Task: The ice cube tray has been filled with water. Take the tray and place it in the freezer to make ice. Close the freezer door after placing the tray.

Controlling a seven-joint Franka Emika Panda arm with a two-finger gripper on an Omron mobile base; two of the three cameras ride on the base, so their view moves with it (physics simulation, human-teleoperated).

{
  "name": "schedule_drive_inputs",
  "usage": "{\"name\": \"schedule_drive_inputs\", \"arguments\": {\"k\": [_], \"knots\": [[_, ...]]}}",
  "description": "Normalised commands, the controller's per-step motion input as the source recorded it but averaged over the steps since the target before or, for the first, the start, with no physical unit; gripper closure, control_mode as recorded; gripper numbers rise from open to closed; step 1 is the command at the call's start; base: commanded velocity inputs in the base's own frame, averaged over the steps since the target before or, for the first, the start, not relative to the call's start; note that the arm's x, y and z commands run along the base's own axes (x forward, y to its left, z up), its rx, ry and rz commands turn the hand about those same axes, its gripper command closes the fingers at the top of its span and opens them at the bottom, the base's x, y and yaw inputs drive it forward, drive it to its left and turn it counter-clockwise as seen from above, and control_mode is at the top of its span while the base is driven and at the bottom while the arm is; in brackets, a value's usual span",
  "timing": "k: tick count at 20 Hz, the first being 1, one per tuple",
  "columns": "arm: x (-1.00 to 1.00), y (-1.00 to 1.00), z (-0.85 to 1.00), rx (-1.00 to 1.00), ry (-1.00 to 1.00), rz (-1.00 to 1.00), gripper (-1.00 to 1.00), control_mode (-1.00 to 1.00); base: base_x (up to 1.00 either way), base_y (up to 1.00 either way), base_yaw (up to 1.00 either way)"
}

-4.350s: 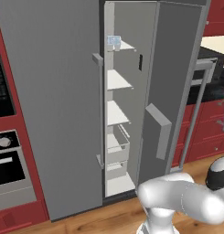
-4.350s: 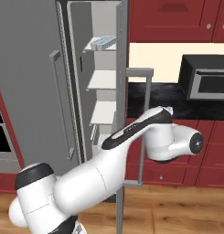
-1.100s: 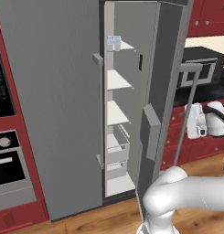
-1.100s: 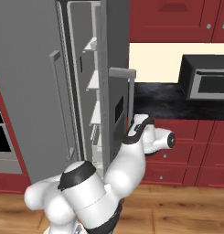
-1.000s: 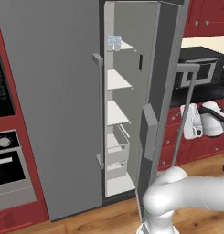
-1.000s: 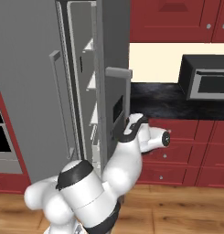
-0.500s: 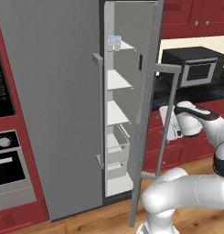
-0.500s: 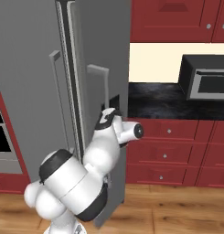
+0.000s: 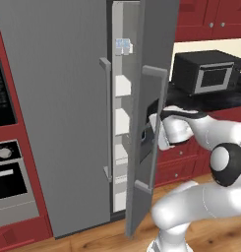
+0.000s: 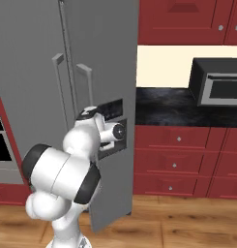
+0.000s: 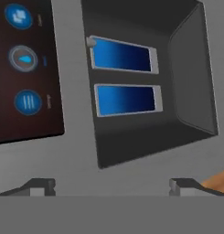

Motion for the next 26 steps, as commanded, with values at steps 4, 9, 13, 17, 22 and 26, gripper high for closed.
{"name": "schedule_drive_inputs", "arguments": {"k": [4,9,13,17,22,26], "knots": [[0.29,0.94,0.06,-0.01,-0.22,-0.01,-1.0,-1.0,0.0,0.0,0.0],[0.49,0.37,0.11,0.0,-0.15,-0.03,-1.0,-1.0,0.0,0.0,0.0],[0.85,0.01,0.22,0.0,-0.04,-0.02,-1.0,-1.0,0.0,0.0,0.0],[1.0,0.0,0.47,0.02,0.01,0.02,-1.0,-1.0,0.0,0.0,0.0],[1.0,-0.13,0.55,0.1,0.13,0.12,-1.0,-1.0,0.0,0.0,0.0],[1.0,-0.08,0.22,0.12,0.18,0.1,-1.0,-1.0,0.0,0.0,0.0]]}}
